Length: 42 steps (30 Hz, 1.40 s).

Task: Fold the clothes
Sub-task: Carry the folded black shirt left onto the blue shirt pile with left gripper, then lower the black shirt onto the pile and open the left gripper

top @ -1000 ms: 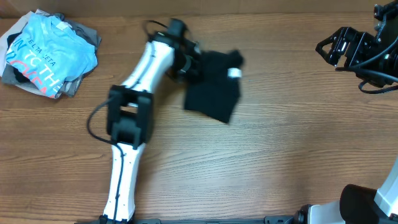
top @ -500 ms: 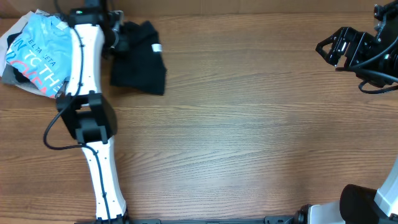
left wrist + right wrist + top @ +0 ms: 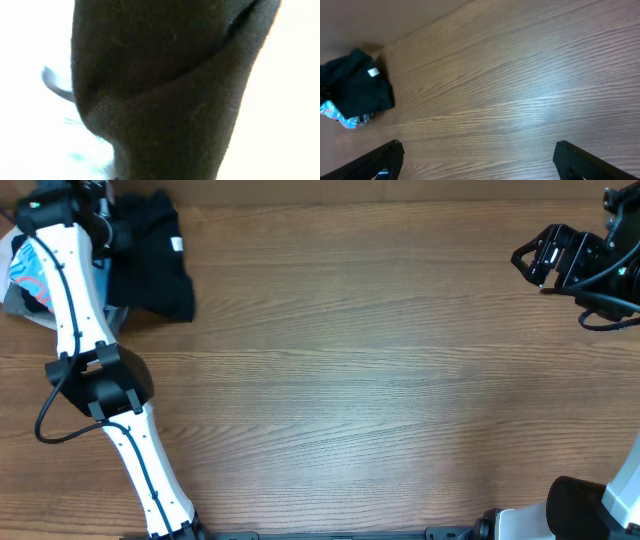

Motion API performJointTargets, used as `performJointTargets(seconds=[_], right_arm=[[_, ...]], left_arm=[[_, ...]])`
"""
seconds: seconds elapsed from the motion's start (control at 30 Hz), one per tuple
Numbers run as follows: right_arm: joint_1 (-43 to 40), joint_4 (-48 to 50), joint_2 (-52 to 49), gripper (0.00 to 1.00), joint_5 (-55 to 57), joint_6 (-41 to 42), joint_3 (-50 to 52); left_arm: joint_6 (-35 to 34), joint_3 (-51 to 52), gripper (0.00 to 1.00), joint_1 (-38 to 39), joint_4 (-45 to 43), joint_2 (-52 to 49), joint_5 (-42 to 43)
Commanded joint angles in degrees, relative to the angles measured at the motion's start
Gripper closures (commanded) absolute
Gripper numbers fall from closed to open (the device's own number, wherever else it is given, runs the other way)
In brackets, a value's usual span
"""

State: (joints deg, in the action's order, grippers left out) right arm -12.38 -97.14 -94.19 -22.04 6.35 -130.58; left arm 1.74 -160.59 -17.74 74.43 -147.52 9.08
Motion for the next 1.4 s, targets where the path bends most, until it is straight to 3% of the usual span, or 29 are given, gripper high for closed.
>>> performJointTargets(seconds=[0.0,0.6,0.83,1.37], right_arm=[[0.0,0.1,0.5,0.00,1.0,-0.4,0.1],[0.0,0.1,0.5,0.00,1.0,-0.4,0.6],[0.0,0.1,0.5,0.00,1.0,-0.4,6.3],[0.0,0.1,0.5,0.00,1.0,0.9,11.3]], left_arm=[[0.8,-6.3,0.96,-0.2,-0.2,0.3,2.9],[-3.5,-8.5,0.96,-8.4,0.9,1.7,5.9],[-3.5,-8.5,0.96,-12.7,0.1,1.7,7.5],[-3.5,-1.0,0.82,-16.9,-7.5,1.6,6.3]])
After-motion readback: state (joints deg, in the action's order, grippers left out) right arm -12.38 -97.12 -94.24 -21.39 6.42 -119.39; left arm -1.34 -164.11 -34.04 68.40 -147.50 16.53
